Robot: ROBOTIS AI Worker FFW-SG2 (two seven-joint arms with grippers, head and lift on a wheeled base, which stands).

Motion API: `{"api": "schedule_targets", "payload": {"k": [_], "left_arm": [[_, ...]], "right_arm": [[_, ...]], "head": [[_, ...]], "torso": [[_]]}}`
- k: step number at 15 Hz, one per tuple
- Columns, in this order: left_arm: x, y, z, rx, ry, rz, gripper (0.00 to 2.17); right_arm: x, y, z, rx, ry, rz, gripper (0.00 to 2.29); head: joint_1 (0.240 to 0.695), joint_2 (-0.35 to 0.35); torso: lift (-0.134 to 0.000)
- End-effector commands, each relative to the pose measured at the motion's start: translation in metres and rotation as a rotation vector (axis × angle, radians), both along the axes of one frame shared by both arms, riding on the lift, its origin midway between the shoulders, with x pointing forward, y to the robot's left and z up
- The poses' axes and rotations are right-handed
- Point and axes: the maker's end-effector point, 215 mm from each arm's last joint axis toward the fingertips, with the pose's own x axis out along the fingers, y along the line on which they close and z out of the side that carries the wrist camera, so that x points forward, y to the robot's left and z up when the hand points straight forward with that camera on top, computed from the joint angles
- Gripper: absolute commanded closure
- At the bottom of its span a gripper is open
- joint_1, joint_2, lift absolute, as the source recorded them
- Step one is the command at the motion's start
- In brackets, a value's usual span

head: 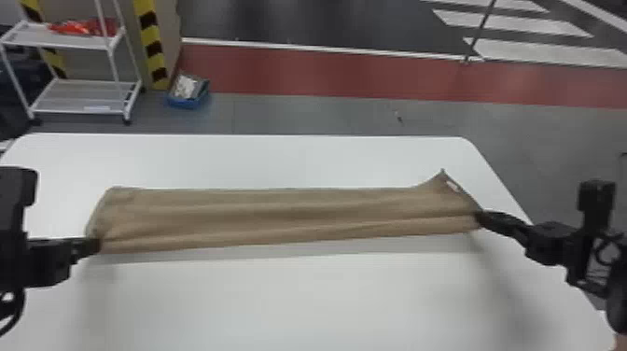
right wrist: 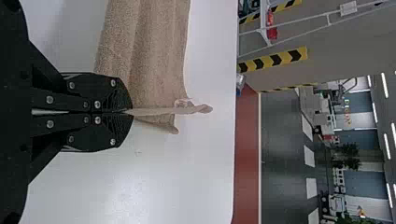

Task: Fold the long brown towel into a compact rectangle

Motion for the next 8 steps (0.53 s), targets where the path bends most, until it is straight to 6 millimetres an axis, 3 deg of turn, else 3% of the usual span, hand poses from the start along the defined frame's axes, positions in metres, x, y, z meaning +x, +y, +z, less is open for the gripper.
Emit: {"api": "schedule_targets", "payload": {"k": [1, 3, 4, 6, 7, 8], "left_arm": [[0.001, -0.005, 0.004, -0.003, -0.010, -0.009, 1.97], [0.000, -0.009, 0.005, -0.008, -0.017, -0.012, 1.83], [0.001, -0.010, 0.008, -0.008, -0.030, -0.014, 1.50], [0.001, -0.010, 0.008, -0.009, -0.043, -0.015, 0.49], [0.002, -0.011, 0.010, -0.010, -0.047, -0.018, 0.21], [0.002, -0.011, 0.013, -0.008, -0.053, -0.017, 0.12]], "right_arm": [[-0.002, 0.001, -0.003, 0.000, 0.004, 0.003, 1.69], [-0.003, 0.003, -0.007, 0.005, 0.012, 0.005, 1.19], [-0.003, 0.003, -0.007, 0.003, 0.012, 0.006, 0.90], [-0.003, 0.002, -0.006, 0.003, 0.006, 0.006, 0.04], [-0.001, 0.002, -0.002, 0.000, -0.009, 0.008, 0.00], [0.000, -0.003, 0.004, 0.007, -0.027, -0.005, 0.00]], "head": [[0.695, -0.162], [0.695, -0.168], [0.695, -0.169], [0.695, -0.171], [0.695, -0.172], [0.695, -0.173]], "torso": [[-0.128], [-0.128], [-0.128], [-0.128], [-0.128], [-0.128]]}}
